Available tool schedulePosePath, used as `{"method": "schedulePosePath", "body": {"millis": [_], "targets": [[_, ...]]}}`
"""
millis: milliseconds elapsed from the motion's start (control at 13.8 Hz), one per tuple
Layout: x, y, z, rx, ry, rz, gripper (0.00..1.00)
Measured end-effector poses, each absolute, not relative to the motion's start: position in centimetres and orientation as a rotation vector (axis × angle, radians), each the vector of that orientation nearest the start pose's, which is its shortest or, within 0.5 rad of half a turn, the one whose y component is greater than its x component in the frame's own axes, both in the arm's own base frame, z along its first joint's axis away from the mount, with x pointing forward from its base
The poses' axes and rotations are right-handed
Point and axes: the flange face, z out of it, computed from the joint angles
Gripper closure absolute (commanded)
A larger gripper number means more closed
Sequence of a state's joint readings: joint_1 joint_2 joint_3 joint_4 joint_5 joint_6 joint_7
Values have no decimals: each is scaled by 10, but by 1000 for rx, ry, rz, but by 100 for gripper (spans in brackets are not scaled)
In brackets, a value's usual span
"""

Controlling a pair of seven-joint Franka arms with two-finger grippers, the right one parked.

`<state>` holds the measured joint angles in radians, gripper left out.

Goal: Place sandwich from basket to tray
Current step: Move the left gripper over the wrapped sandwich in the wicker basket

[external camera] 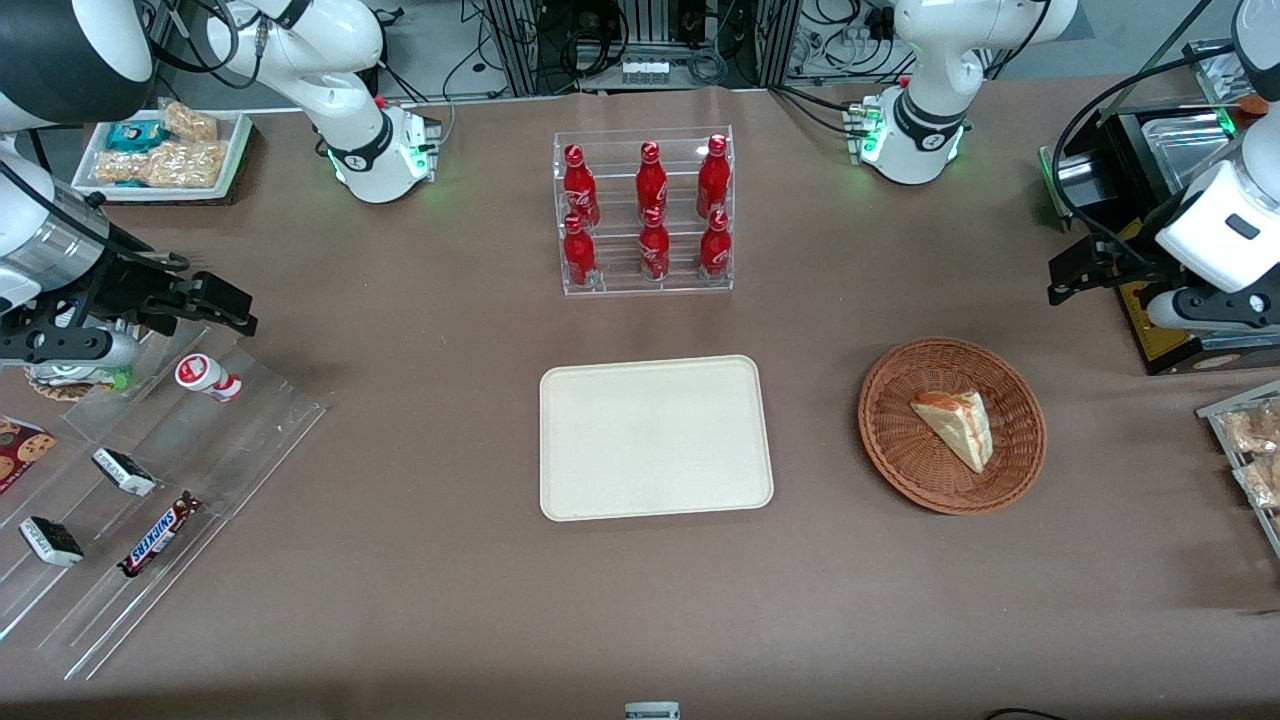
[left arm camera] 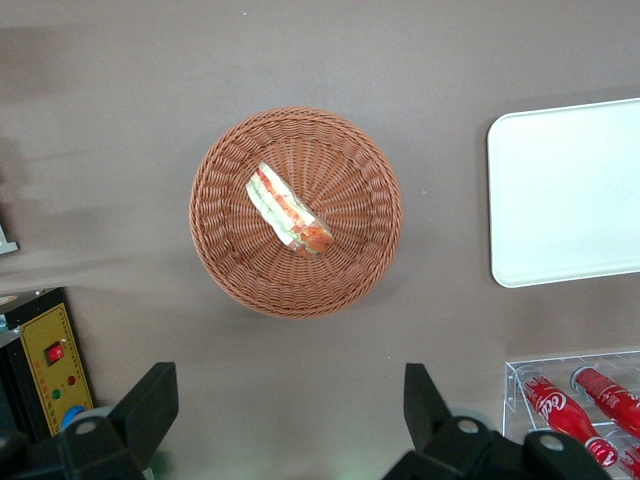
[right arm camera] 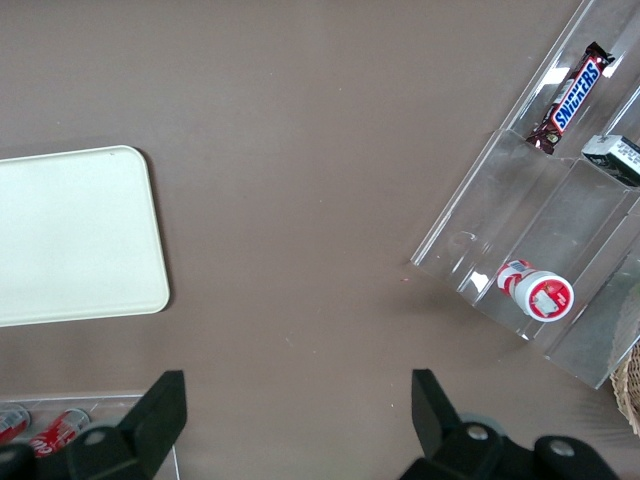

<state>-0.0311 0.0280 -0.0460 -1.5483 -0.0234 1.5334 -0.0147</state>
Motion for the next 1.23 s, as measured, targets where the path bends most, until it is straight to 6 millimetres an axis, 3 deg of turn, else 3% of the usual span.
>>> {"method": "schedulePosePath", "body": {"millis": [795, 1012, 1229], "targets": [[567, -45, 591, -3159, 99, 142, 0], [572, -42, 552, -3145, 87, 230, 0], [578, -38, 479, -3143, 41, 218, 0]]}}
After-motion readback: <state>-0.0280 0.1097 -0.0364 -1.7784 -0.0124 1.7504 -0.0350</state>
